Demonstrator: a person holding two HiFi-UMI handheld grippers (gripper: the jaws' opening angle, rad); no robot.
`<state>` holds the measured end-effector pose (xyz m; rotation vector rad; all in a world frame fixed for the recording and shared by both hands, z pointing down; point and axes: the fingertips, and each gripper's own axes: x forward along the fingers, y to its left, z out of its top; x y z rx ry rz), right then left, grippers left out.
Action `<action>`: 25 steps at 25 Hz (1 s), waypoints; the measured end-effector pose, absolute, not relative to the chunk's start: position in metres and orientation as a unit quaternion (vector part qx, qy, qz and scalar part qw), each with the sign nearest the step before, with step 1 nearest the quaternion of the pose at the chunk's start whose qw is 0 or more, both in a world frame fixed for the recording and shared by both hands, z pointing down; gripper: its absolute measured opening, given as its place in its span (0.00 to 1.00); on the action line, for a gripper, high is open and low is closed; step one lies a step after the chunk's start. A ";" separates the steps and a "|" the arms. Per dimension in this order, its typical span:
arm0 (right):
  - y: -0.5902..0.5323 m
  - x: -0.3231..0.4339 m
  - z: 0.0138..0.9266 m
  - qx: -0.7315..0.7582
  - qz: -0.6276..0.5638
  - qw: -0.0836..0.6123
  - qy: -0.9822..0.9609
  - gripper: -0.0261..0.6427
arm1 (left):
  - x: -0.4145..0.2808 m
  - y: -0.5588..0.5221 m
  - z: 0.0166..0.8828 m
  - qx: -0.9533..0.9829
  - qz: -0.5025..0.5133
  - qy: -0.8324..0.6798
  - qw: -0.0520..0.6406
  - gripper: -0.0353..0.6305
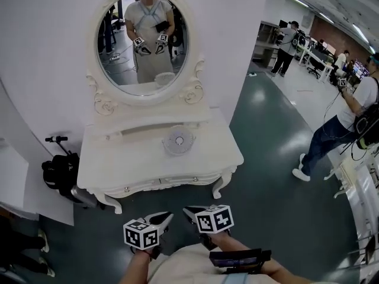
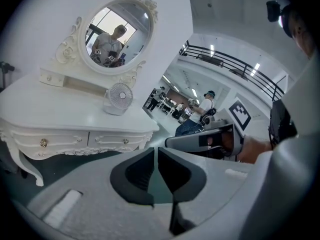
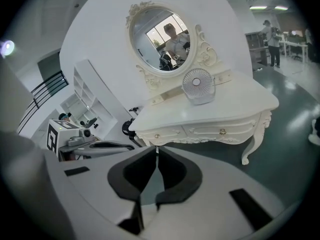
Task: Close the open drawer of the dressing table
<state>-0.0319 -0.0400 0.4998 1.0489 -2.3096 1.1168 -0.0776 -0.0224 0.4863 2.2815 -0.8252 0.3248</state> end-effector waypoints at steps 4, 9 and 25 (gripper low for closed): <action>-0.032 -0.038 0.496 0.366 0.392 0.183 -0.824 0.08 | -0.078 -0.018 0.481 0.879 0.125 -0.317 0.332 0.07; -0.028 -0.043 0.488 0.362 0.378 0.185 -0.832 0.08 | -0.077 -0.011 0.477 0.881 0.126 -0.318 0.327 0.07; -0.015 -0.046 0.487 0.357 0.358 0.197 -0.840 0.06 | -0.079 0.001 0.481 0.881 0.136 -0.314 0.326 0.07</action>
